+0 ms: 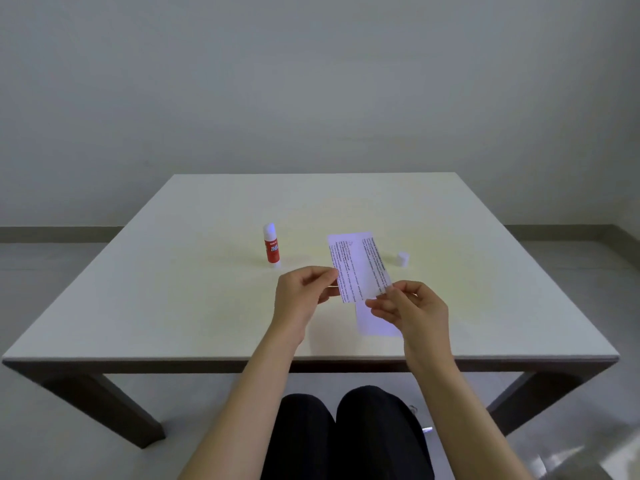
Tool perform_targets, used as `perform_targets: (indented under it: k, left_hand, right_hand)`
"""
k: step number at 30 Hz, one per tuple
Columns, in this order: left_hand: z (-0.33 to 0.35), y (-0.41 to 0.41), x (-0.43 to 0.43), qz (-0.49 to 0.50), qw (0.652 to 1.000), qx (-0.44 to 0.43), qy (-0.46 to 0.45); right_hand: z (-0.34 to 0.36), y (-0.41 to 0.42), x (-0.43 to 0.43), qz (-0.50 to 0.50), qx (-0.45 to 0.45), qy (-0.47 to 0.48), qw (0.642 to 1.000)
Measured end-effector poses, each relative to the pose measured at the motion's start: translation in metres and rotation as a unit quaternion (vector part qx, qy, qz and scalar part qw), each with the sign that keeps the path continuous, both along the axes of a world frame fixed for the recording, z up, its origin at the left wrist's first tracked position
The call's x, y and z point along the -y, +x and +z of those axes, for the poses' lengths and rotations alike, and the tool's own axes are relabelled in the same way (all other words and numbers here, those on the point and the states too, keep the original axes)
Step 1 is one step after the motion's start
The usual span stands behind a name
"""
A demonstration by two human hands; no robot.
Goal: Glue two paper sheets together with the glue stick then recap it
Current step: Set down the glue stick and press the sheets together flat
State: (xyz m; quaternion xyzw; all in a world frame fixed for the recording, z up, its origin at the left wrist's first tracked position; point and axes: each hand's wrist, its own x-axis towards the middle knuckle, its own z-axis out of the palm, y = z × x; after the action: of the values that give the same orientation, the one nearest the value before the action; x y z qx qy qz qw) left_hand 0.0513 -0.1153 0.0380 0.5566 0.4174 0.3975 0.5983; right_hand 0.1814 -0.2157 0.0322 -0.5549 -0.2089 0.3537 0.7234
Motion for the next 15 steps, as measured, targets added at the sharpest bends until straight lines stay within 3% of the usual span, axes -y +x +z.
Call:
perform_targets:
  k: [3,8,15]
  left_hand:
    - [0.002,0.006,0.002,-0.014,1.000,-0.017,0.012]
    - [-0.002,0.019,0.003,-0.043,0.996,-0.081,0.021]
    - [-0.020,0.023,0.005,-0.036,0.978,-0.198,0.054]
  right_hand:
    - [-0.002,0.013,0.004,0.025,-0.003,-0.039,0.999]
    - [-0.009,0.041,0.010,0.053,0.098,-0.138,0.984]
    - [-0.025,0.051,0.011,0.078,0.168,-0.241,0.953]
